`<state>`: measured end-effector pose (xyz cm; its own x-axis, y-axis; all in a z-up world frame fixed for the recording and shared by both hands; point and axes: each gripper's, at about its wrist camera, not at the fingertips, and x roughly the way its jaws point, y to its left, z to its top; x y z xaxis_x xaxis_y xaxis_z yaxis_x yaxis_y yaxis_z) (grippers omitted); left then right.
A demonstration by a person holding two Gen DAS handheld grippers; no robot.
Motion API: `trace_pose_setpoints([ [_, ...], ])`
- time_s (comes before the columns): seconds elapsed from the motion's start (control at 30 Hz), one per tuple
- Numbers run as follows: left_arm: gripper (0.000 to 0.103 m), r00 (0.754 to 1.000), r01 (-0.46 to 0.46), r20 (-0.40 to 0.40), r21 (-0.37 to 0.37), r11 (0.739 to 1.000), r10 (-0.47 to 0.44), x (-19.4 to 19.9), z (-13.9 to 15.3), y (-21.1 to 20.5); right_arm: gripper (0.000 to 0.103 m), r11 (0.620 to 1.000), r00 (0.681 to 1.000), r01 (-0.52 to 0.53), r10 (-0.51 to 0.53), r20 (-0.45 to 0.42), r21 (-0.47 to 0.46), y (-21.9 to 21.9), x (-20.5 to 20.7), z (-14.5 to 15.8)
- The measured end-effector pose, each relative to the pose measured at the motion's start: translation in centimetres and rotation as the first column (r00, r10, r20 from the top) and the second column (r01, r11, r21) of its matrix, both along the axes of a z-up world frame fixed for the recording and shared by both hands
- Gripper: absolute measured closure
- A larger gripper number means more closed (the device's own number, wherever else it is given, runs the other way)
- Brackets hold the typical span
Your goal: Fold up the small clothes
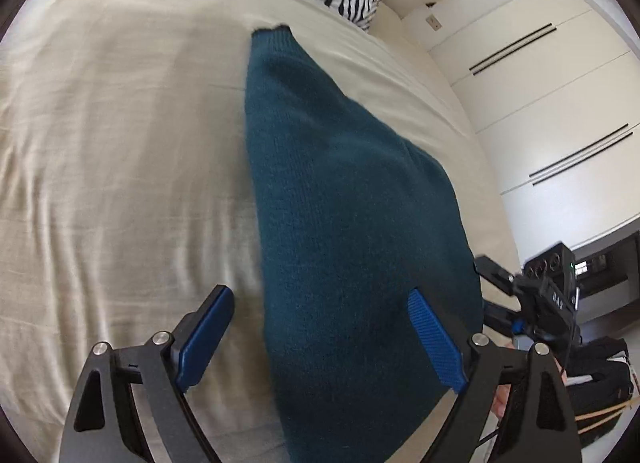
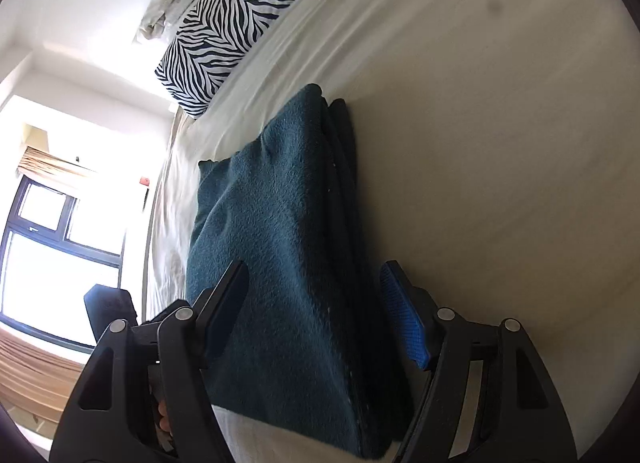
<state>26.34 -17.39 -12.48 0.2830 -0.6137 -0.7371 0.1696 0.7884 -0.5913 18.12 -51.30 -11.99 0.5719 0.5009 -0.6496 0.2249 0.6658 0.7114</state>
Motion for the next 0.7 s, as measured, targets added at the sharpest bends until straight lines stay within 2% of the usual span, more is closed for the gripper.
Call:
trace_pose_setpoints([
  [0.1, 0.014, 0.999, 0.043, 0.025, 0.059, 0.997, -0.044, 0.4, -0.1, -1.6, 0.041, 1.0, 1.0, -0.007, 0.008, -0.023, 0.014, 0.3, 2.0, -0.9],
  [0.13, 0.019, 0.999, 0.045, 0.023, 0.064, 0.997, -0.046, 0.6, -0.1, -1.9, 0.044, 1.0, 0.999, -0.022, 0.022, -0.024, 0.007, 0.6, 2.4, -0.8],
  [0.17, 0.03, 0.999, 0.052, 0.013, 0.062, 0.997, -0.053, 0.9, -0.1, -2.1, 0.051, 0.999, 0.998, -0.043, 0.043, -0.04, -0.014, 1.0, 2.9, -0.8],
  [0.27, 0.037, 0.999, 0.051, 0.003, 0.097, 0.994, -0.052, 1.6, 0.1, -3.0, 0.067, 0.987, 0.992, -0.098, 0.087, -0.087, -0.129, 2.5, 3.8, -0.8],
  [0.37, 0.049, 0.999, 0.048, 0.013, 0.122, 0.991, -0.05, 1.7, 0.5, -3.4, 0.077, 0.973, 0.991, -0.103, 0.084, -0.1, -0.206, 3.4, 3.9, -0.1],
  [0.43, 0.055, 0.998, 0.046, 0.024, 0.127, 0.991, -0.049, 1.4, 0.9, -3.0, 0.079, 0.95, 0.992, -0.103, 0.078, -0.095, -0.296, 4.7, 3.4, 1.0],
  [0.53, 0.06, 0.997, 0.047, 0.056, 0.138, 0.989, -0.055, 0.4, 2.5, -2.3, 0.081, 0.892, 0.993, -0.115, 0.091, -0.076, -0.438, 7.6, 2.4, 3.5],
  [0.7, 0.061, 0.991, 0.021, 0.13, 0.159, 0.987, -0.042, -3.5, 5.9, 1.7, 0.082, 0.864, 0.988, -0.138, 0.154, -0.007, -0.483, 12.7, -0.3, 8.0],
])
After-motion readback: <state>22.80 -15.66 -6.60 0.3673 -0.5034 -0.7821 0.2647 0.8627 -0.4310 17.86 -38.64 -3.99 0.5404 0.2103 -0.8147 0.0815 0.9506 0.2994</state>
